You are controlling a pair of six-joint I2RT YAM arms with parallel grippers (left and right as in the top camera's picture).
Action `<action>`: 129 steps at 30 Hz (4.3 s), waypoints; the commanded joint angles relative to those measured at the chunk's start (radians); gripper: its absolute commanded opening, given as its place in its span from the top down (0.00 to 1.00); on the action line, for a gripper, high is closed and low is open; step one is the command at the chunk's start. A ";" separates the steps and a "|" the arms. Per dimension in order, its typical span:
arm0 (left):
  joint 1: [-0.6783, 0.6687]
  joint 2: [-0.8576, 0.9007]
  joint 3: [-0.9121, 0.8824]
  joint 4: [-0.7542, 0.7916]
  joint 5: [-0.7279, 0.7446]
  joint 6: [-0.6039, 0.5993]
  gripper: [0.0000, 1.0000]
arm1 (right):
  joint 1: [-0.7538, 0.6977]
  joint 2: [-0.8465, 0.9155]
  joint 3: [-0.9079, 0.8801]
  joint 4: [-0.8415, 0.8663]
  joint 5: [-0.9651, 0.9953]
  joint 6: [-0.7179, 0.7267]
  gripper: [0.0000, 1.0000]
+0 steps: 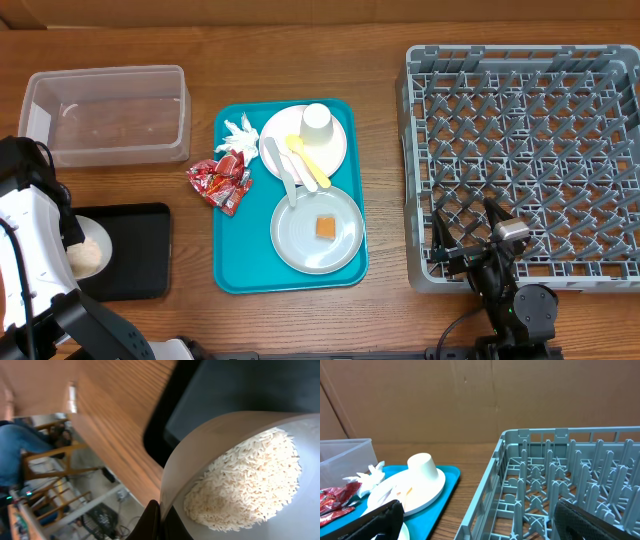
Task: Sort waste into correct bins and load items into the dishwasher rack
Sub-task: 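Tilt the bowl with the left gripper to pour rice onto the black tray, then keep the bowl inverted and shake it with the left gripper over the tray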
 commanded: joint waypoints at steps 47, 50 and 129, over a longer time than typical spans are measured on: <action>-0.117 0.025 -0.186 0.525 -0.607 0.759 0.96 | 0.005 -0.010 -0.010 0.005 0.013 -0.003 0.00; -0.129 0.025 -0.186 0.542 -0.608 0.784 0.96 | 0.005 -0.010 -0.010 0.005 0.013 -0.003 0.00; -0.224 0.025 -0.187 0.555 -0.560 0.863 0.96 | 0.005 -0.010 -0.010 0.005 0.013 -0.003 0.00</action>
